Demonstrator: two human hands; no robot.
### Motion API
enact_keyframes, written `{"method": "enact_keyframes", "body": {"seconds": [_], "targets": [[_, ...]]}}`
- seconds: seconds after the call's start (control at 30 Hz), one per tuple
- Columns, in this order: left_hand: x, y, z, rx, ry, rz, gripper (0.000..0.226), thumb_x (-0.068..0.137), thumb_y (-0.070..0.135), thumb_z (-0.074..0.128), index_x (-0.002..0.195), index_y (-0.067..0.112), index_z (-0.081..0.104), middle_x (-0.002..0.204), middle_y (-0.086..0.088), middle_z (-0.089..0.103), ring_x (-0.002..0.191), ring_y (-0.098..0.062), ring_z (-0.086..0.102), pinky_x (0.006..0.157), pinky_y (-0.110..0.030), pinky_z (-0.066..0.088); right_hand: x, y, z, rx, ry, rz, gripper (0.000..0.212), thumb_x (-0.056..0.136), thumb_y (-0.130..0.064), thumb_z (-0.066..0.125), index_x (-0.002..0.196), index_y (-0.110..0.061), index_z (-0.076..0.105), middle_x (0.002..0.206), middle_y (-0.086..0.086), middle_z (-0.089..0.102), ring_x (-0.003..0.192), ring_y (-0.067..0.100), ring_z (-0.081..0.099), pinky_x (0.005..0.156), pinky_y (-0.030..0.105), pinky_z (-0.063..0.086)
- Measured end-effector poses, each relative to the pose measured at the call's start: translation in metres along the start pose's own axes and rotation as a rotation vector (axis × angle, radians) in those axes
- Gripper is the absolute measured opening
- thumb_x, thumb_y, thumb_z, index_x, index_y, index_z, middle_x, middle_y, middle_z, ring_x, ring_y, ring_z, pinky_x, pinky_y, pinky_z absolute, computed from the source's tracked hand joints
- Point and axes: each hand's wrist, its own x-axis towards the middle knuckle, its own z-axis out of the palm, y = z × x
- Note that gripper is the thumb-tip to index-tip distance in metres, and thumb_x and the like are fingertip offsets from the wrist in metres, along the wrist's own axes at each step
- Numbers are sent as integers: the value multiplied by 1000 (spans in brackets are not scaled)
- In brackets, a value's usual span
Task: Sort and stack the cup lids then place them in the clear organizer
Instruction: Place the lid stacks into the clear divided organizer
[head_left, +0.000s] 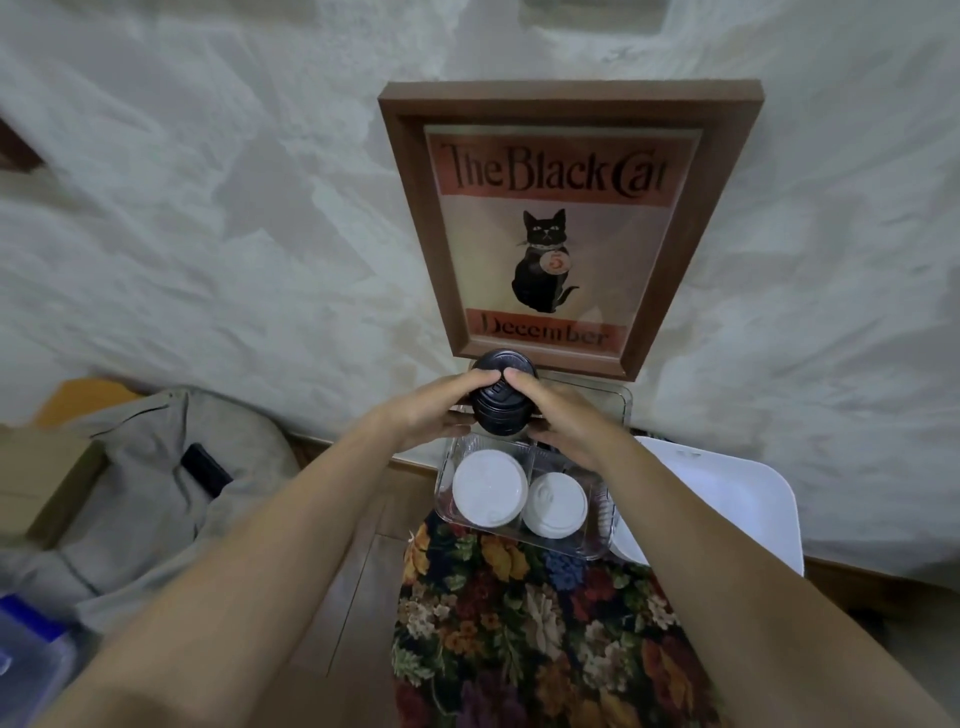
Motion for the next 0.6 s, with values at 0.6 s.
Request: {"method": "enact_keyframes", "body": {"seconds": [0.6], "targets": [[32,-18,5,-70,76,-16,43,101,44,63,138,22,56,135,3,63,126,-14,56,114,-37,40,32,23,-7,-141,151,-19,48,95,-50,70,127,-14,71,115,6,75,105,19,72,99,39,60]]}}
